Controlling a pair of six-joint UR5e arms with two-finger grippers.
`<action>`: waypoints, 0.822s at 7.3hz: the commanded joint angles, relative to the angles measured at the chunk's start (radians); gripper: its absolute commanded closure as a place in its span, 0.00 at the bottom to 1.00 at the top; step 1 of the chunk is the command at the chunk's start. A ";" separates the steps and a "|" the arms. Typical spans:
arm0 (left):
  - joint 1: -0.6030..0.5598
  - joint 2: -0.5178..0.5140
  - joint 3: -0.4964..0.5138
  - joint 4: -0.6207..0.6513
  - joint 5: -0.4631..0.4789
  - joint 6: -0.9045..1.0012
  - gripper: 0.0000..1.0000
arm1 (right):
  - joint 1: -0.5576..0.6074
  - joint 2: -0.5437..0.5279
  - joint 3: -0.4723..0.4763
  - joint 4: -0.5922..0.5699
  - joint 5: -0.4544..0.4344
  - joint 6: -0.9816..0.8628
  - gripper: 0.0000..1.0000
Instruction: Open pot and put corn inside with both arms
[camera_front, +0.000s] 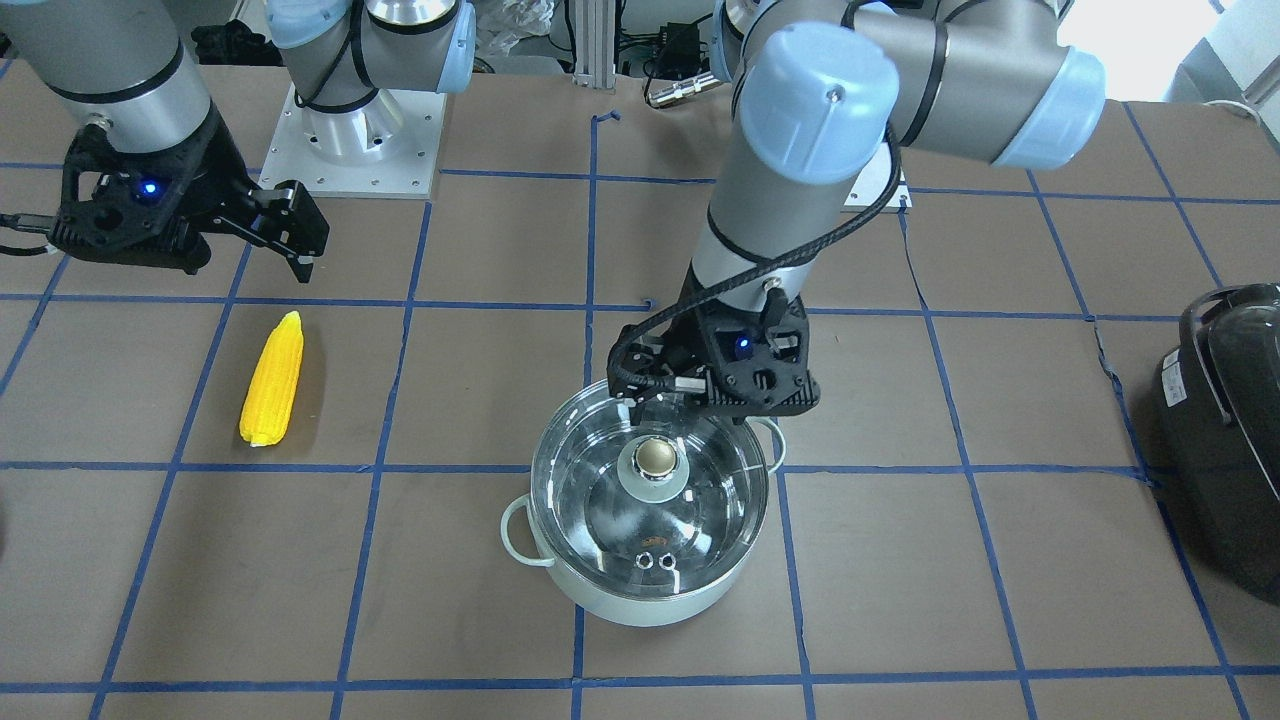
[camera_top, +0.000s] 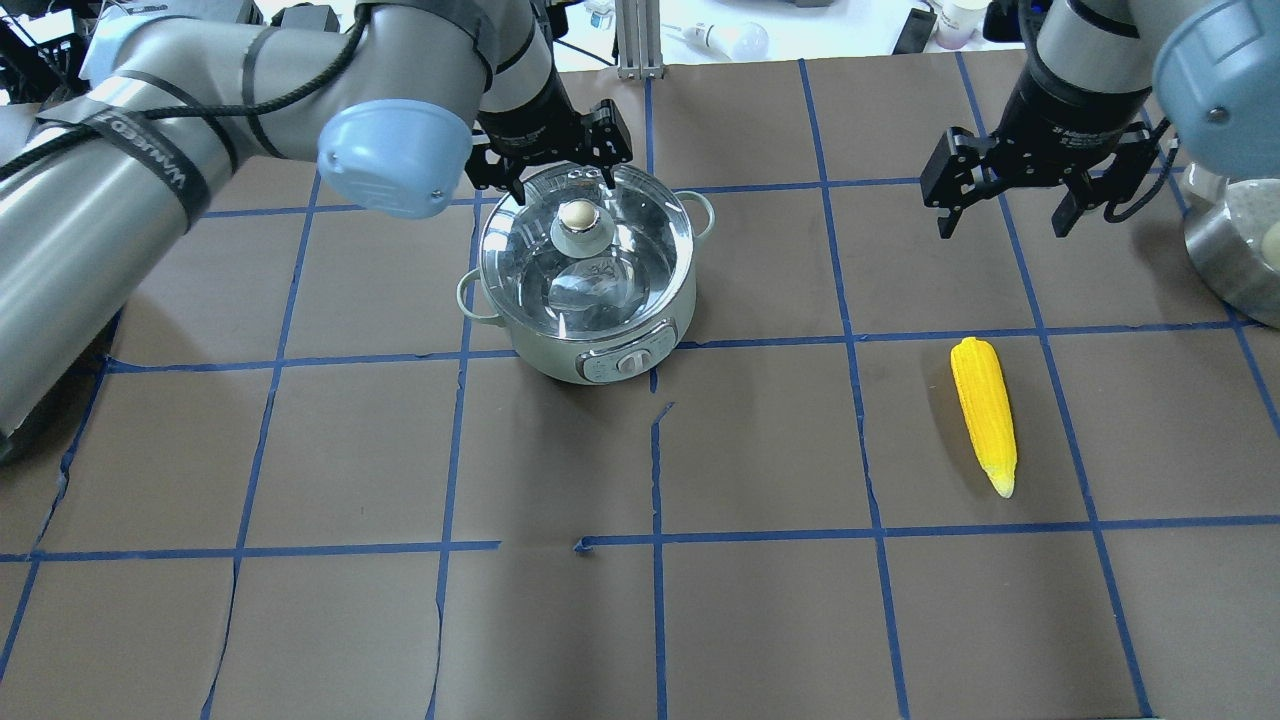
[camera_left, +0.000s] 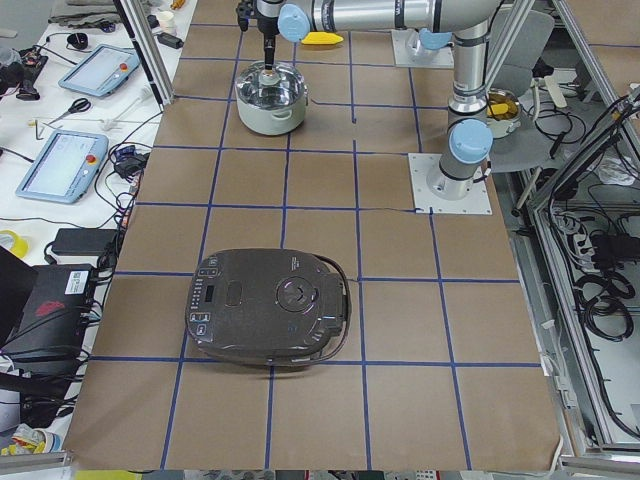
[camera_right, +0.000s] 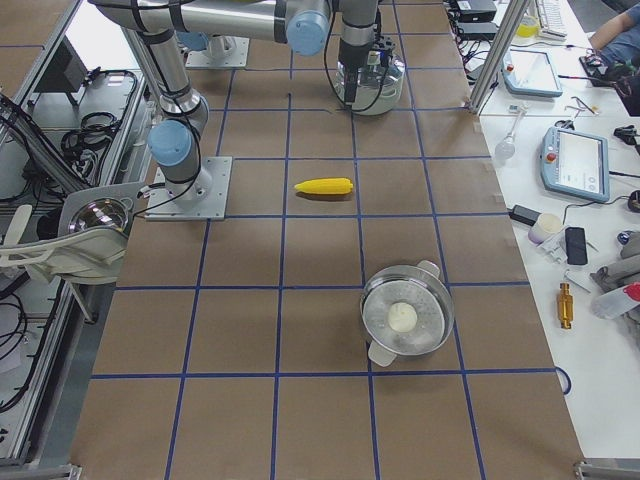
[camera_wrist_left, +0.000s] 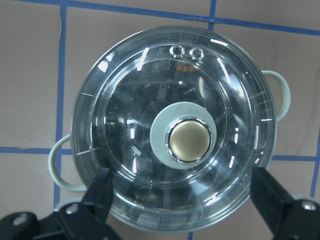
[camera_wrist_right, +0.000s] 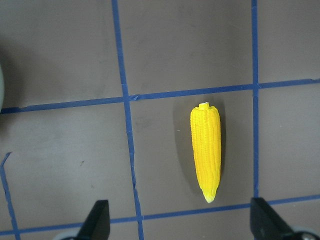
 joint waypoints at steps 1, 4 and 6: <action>-0.019 -0.047 0.002 0.046 0.033 0.005 0.03 | -0.076 0.017 0.109 -0.126 0.057 -0.012 0.00; -0.019 -0.064 0.000 0.047 0.056 0.011 0.11 | -0.127 0.032 0.389 -0.460 0.057 -0.030 0.00; -0.019 -0.059 -0.003 0.046 0.088 0.022 0.26 | -0.133 0.089 0.547 -0.707 0.051 -0.052 0.00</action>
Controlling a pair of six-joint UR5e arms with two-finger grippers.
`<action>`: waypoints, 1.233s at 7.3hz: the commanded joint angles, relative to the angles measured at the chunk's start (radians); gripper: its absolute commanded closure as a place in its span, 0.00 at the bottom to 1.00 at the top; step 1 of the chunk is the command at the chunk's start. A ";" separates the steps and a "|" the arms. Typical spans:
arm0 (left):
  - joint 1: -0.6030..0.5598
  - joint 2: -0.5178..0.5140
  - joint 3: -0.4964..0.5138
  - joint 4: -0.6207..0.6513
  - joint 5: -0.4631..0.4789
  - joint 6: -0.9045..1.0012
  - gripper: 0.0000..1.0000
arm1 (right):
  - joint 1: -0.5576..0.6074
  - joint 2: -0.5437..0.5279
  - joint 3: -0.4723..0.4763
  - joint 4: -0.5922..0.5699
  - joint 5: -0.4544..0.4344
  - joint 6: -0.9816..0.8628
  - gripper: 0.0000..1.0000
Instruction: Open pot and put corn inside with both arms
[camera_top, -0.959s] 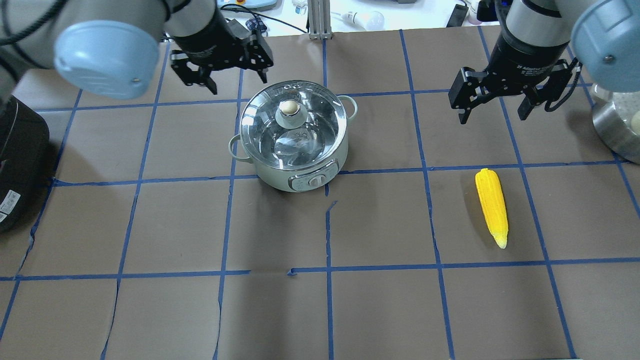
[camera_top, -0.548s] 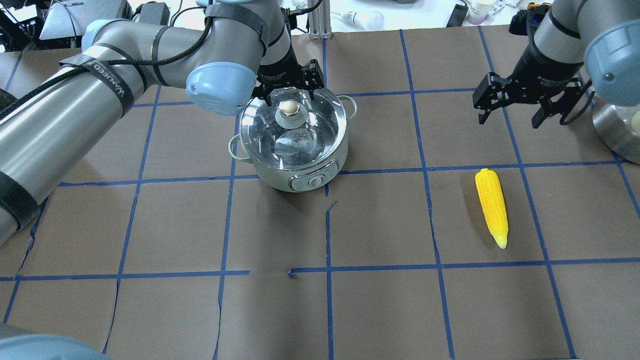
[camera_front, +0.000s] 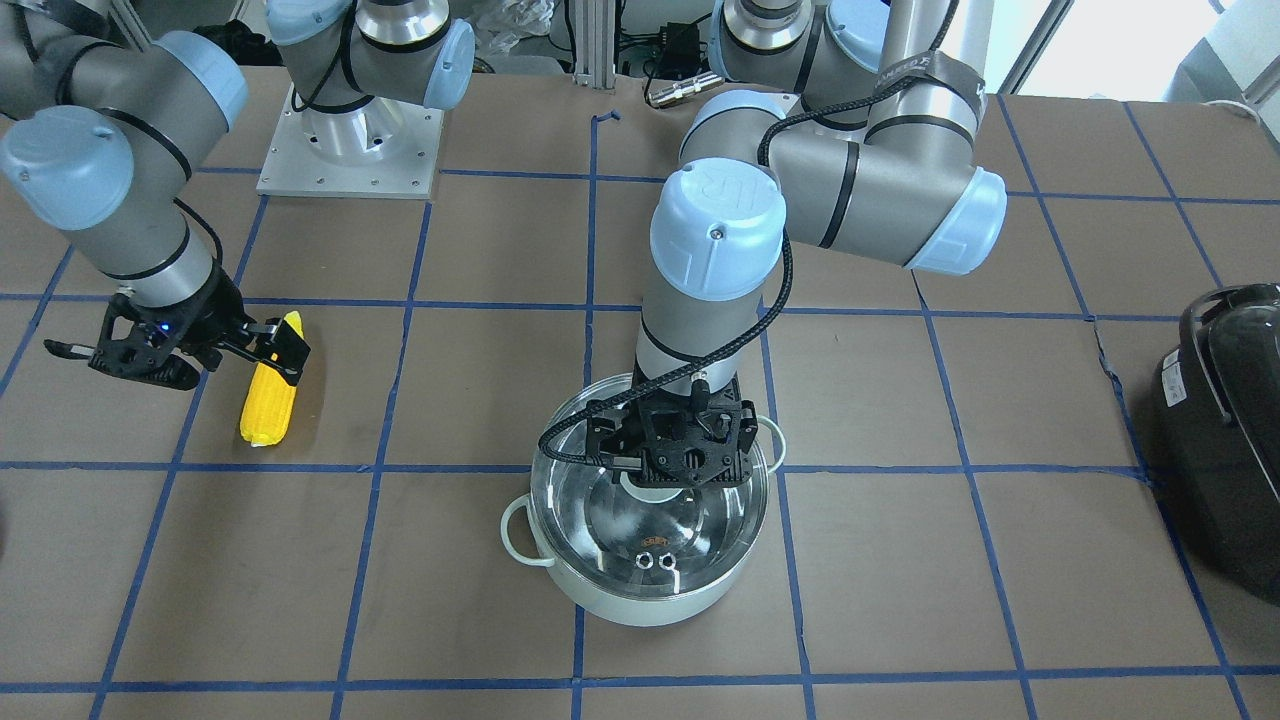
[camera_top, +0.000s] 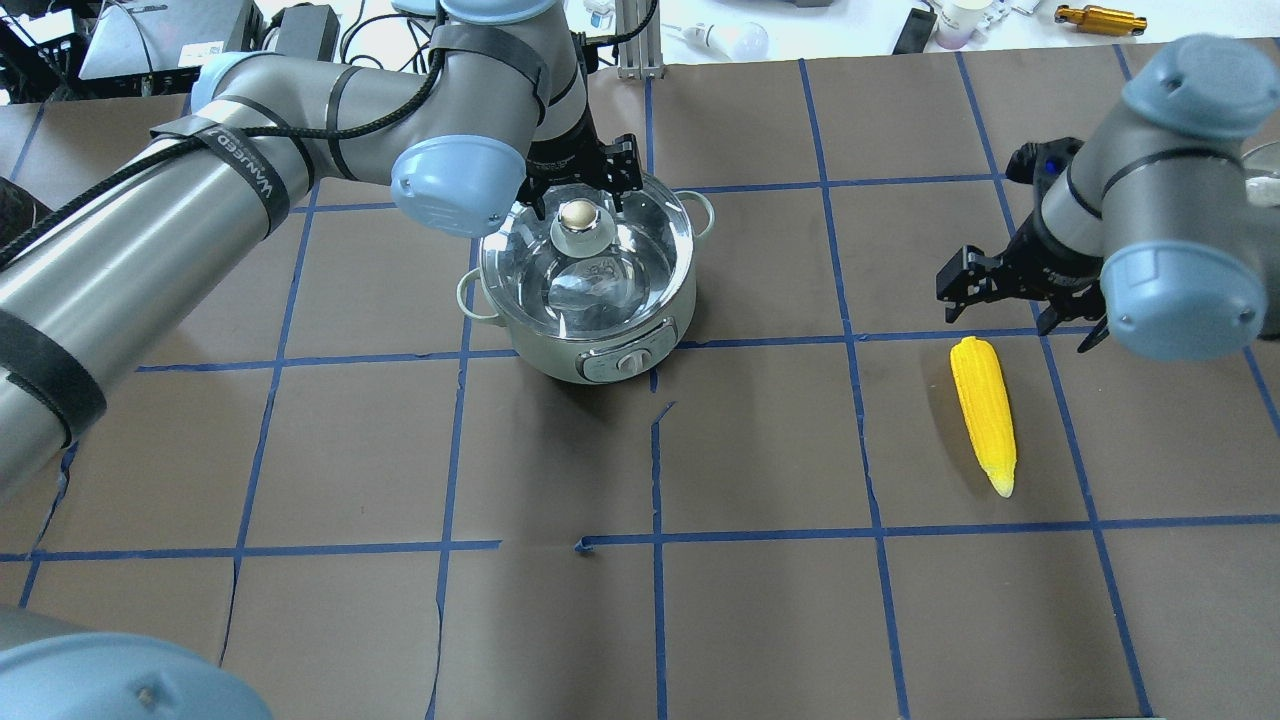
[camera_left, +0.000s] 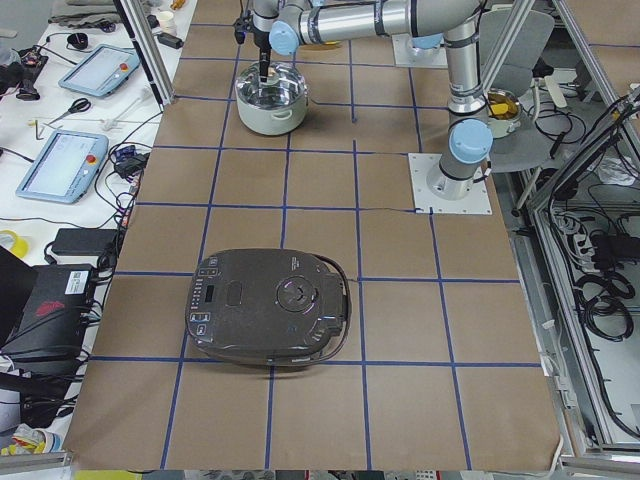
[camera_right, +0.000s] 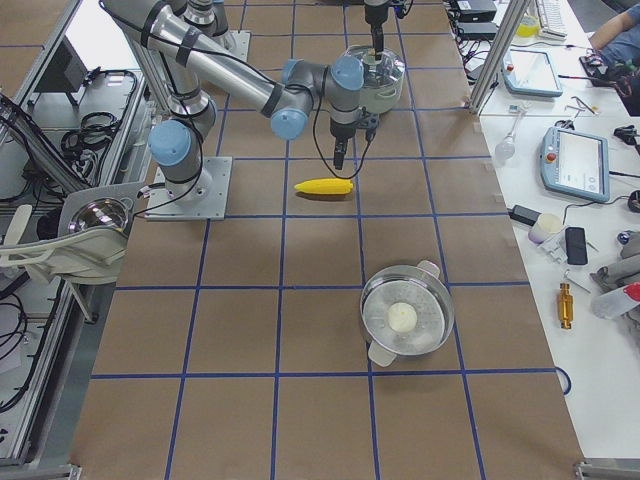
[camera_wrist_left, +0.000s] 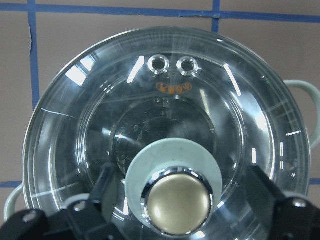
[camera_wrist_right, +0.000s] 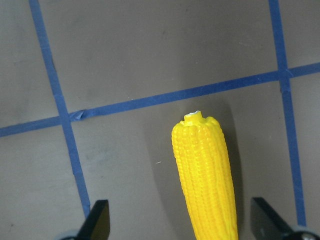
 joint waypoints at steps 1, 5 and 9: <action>0.000 0.002 -0.006 -0.001 0.008 0.004 0.27 | -0.029 0.058 0.099 -0.160 -0.017 -0.029 0.00; 0.000 -0.003 -0.009 0.002 0.008 0.008 0.47 | -0.085 0.098 0.128 -0.157 0.003 -0.112 0.00; 0.015 0.052 0.036 -0.009 -0.065 0.007 0.82 | -0.085 0.127 0.110 -0.160 0.000 -0.121 1.00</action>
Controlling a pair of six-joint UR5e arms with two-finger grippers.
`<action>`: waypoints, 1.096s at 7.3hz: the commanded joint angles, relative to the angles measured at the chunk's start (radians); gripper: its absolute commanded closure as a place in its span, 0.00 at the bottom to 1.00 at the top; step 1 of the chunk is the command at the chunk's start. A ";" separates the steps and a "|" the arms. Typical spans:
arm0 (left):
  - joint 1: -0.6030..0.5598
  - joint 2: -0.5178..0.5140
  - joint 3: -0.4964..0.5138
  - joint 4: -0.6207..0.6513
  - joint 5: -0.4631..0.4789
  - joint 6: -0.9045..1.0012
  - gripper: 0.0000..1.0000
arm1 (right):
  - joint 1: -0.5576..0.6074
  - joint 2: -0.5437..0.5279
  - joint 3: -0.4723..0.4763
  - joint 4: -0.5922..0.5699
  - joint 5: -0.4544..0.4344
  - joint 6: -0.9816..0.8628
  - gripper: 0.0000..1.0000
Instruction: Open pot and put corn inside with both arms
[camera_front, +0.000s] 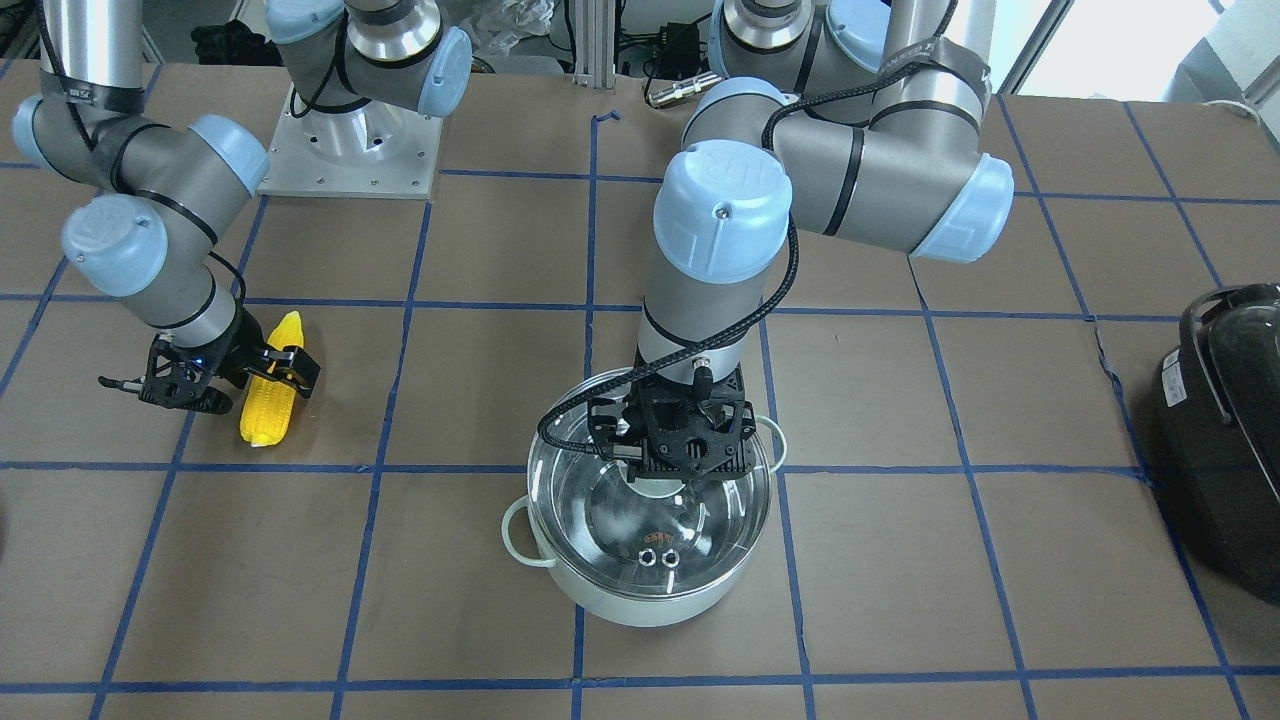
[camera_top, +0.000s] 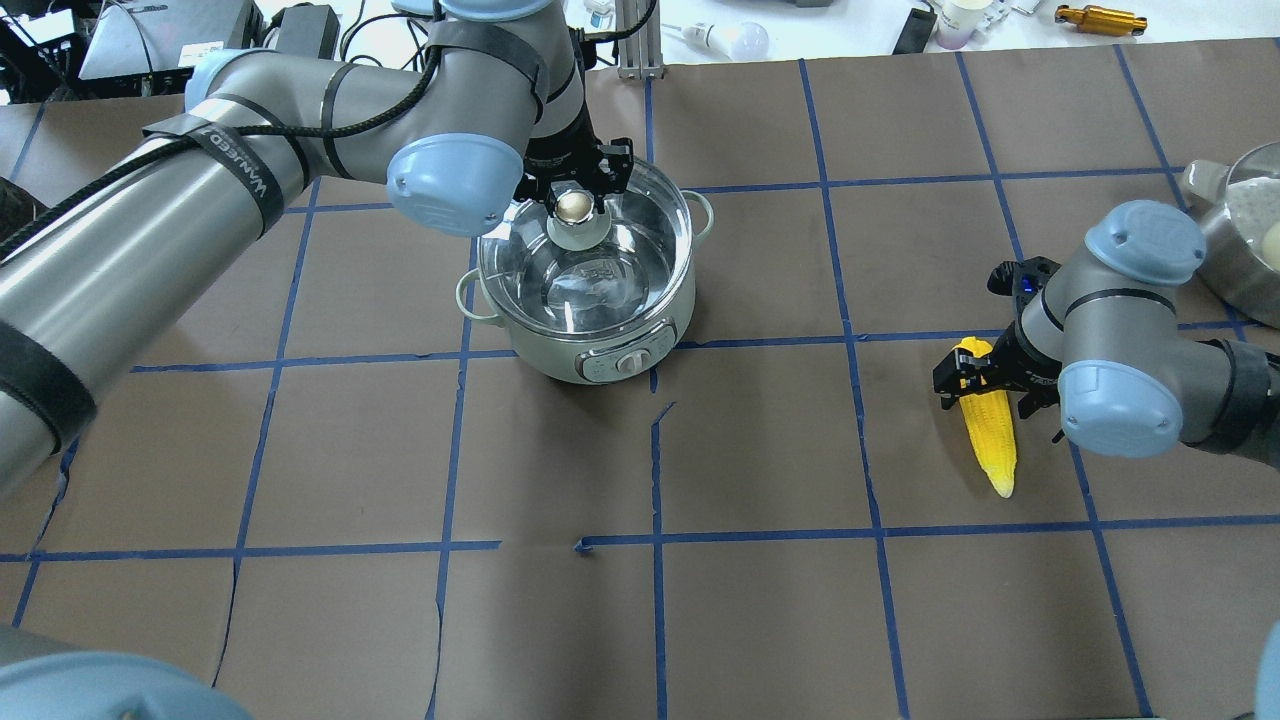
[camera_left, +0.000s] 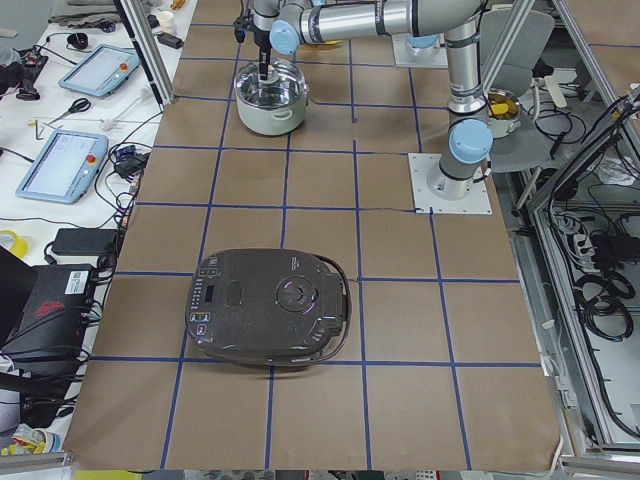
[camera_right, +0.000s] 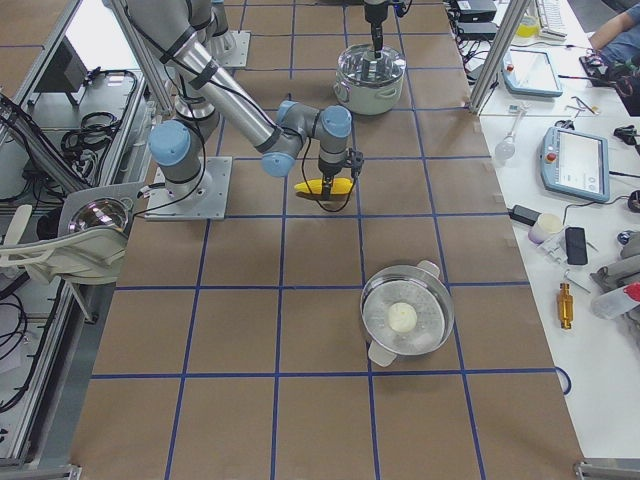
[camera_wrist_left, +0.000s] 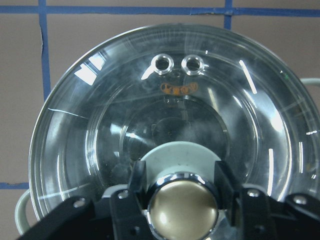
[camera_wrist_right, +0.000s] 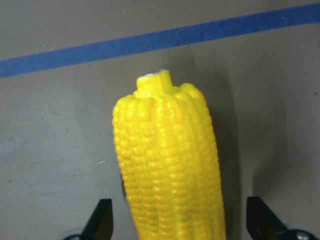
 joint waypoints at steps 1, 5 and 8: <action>0.056 0.046 0.072 -0.070 -0.043 0.004 0.82 | 0.000 -0.004 -0.029 0.006 0.001 0.002 1.00; 0.448 0.120 0.034 -0.217 -0.032 0.322 0.86 | 0.189 -0.047 -0.272 0.142 -0.014 0.164 1.00; 0.658 0.070 -0.102 -0.122 -0.041 0.635 0.86 | 0.479 0.085 -0.753 0.490 -0.017 0.467 1.00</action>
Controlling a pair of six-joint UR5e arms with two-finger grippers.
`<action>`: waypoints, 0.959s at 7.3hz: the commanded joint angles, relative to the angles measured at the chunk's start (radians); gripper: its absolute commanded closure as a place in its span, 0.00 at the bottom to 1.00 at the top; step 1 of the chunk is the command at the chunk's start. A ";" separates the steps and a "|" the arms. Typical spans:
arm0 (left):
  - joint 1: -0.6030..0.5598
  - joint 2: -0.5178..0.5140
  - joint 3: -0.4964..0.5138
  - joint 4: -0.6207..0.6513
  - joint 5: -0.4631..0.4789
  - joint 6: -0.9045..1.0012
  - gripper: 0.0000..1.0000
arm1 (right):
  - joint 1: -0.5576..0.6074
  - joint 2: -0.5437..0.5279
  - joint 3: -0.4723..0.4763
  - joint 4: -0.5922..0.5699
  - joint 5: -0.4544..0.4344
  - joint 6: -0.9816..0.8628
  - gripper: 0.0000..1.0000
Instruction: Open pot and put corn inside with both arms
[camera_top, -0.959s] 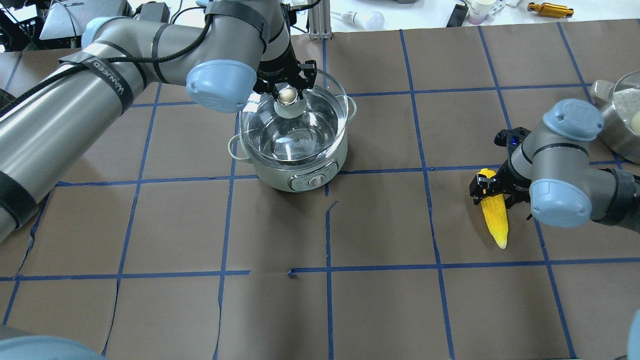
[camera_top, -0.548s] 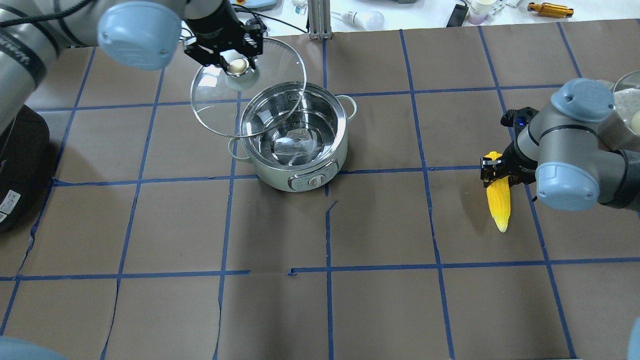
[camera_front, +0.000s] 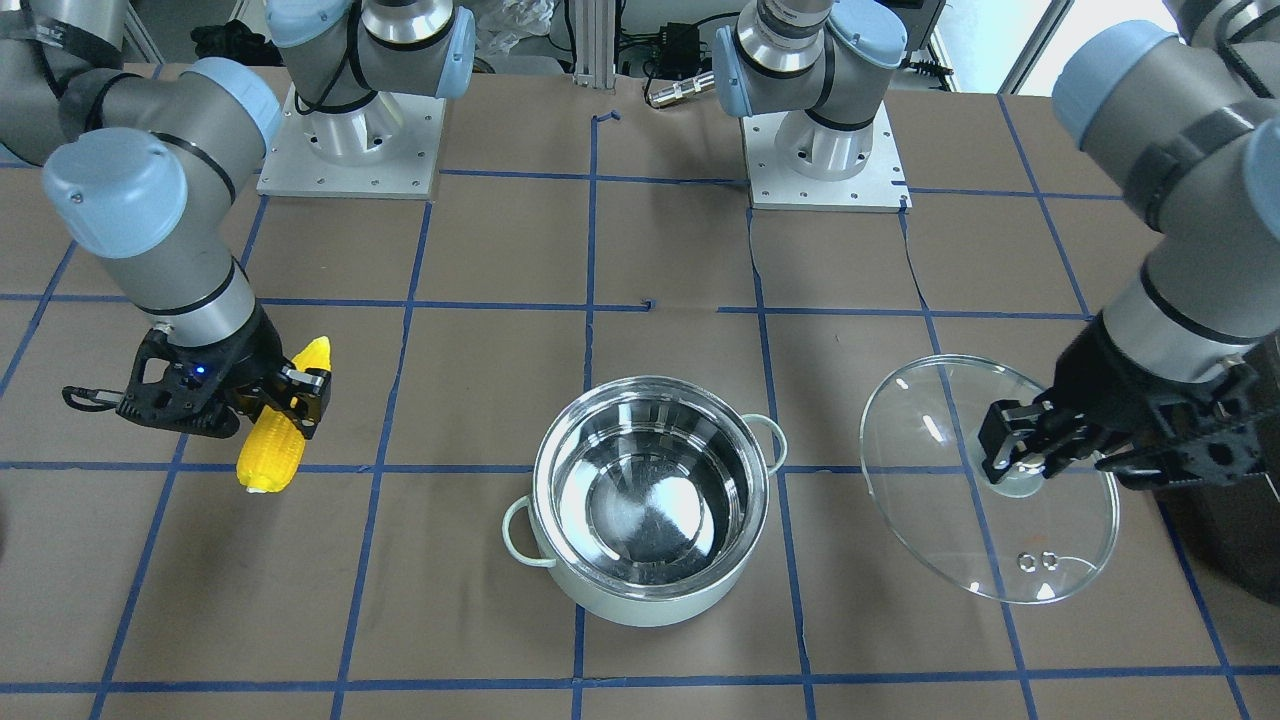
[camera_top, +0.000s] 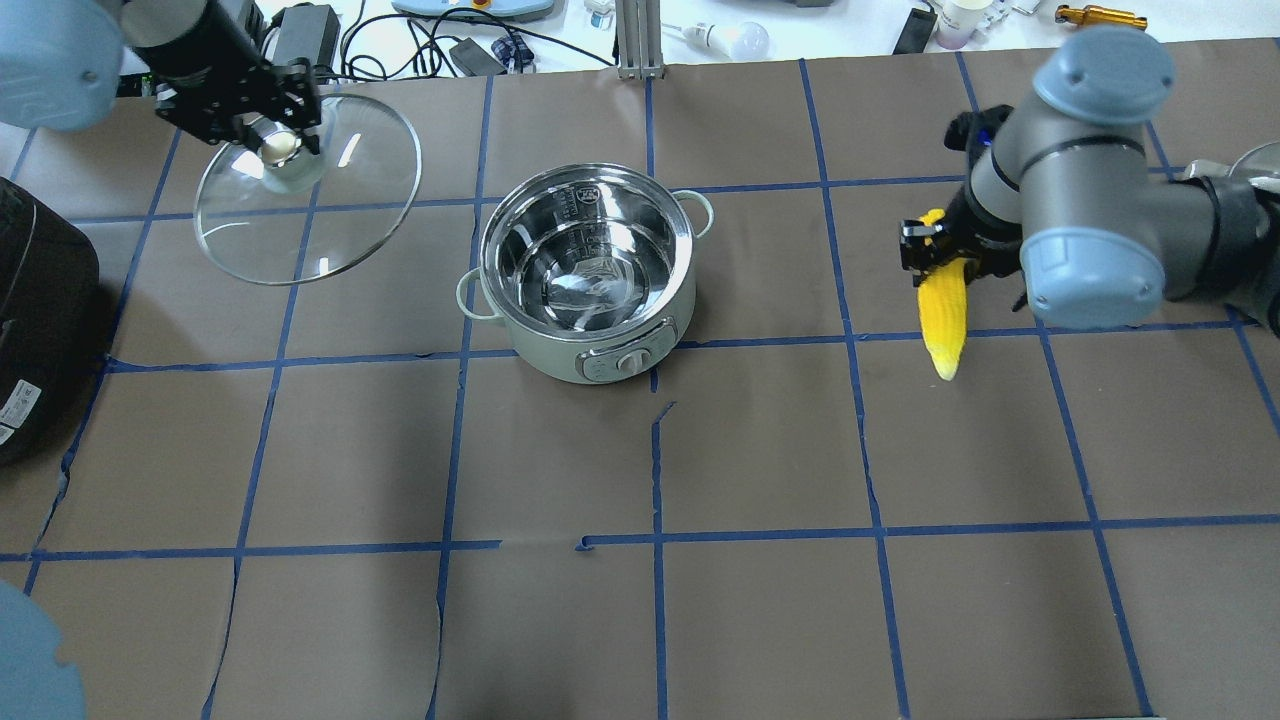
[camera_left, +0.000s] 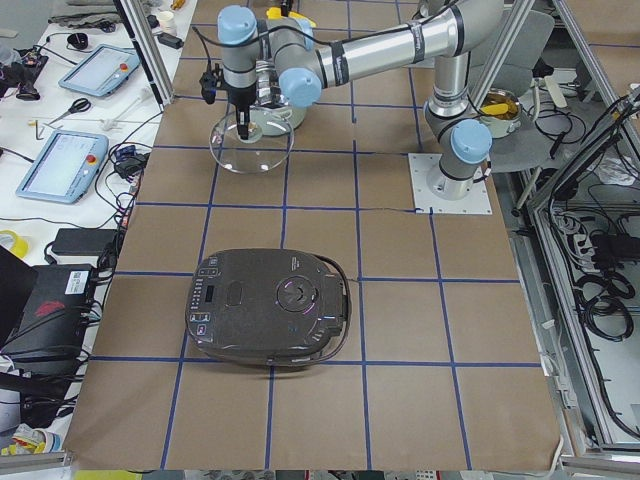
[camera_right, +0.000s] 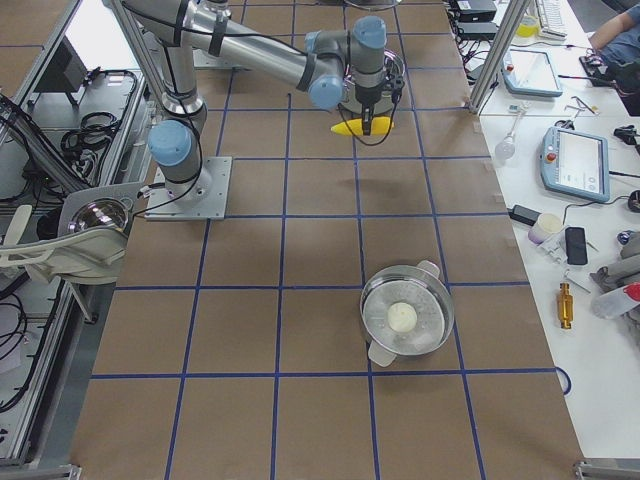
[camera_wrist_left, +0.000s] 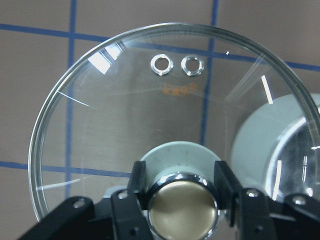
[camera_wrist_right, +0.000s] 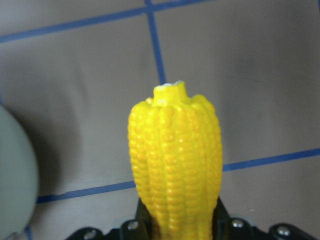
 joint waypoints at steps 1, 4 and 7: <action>0.094 -0.045 -0.169 0.217 -0.003 0.120 0.86 | 0.202 0.164 -0.309 0.125 -0.005 0.171 1.00; 0.094 -0.083 -0.303 0.400 0.007 0.234 0.93 | 0.332 0.332 -0.494 0.117 -0.016 0.268 1.00; 0.095 -0.103 -0.310 0.400 0.011 0.280 0.95 | 0.407 0.404 -0.492 0.096 -0.014 0.244 0.95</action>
